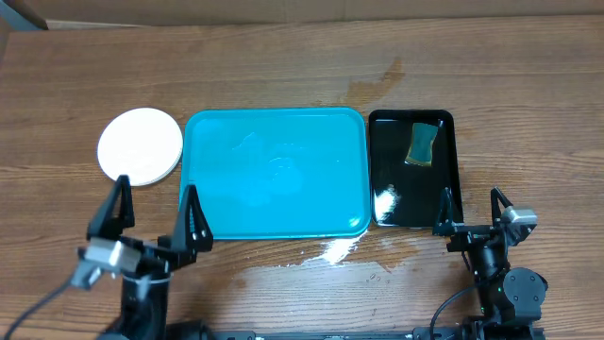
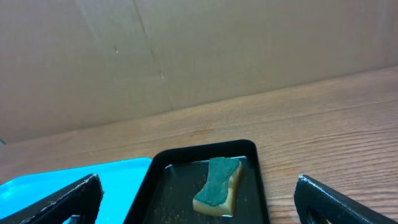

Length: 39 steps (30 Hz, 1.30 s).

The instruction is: Clean dirty plates on tray and stack at the side

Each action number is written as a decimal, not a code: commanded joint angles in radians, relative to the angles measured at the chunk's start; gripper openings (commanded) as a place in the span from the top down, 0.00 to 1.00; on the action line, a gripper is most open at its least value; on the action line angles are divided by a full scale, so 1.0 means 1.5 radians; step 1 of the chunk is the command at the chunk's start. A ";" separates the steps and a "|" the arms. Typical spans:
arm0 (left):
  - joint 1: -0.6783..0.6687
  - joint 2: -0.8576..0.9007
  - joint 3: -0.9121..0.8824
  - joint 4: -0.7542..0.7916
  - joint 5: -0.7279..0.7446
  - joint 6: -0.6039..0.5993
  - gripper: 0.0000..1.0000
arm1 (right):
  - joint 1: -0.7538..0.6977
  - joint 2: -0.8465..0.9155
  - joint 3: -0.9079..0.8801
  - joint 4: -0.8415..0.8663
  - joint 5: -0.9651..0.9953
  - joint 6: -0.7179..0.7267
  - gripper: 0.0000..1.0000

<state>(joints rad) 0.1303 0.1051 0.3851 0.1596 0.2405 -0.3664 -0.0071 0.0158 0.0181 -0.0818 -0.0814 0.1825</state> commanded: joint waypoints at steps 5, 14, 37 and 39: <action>-0.006 -0.066 -0.102 0.040 -0.050 -0.005 0.00 | -0.004 -0.005 -0.007 0.003 -0.001 0.001 0.00; -0.016 -0.068 -0.207 0.018 -0.091 -0.005 0.00 | -0.004 -0.005 -0.007 0.003 -0.001 0.001 0.00; -0.037 -0.067 -0.254 -0.158 -0.132 0.125 0.00 | -0.004 -0.005 -0.007 0.003 -0.001 0.001 0.00; -0.037 -0.067 -0.254 -0.158 -0.132 0.125 0.00 | -0.004 -0.005 -0.007 0.003 -0.001 0.001 0.00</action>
<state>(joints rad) 0.0841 0.0147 0.0086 -0.0742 0.0578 -0.2203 -0.0067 0.0158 0.0181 -0.0822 -0.0814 0.1825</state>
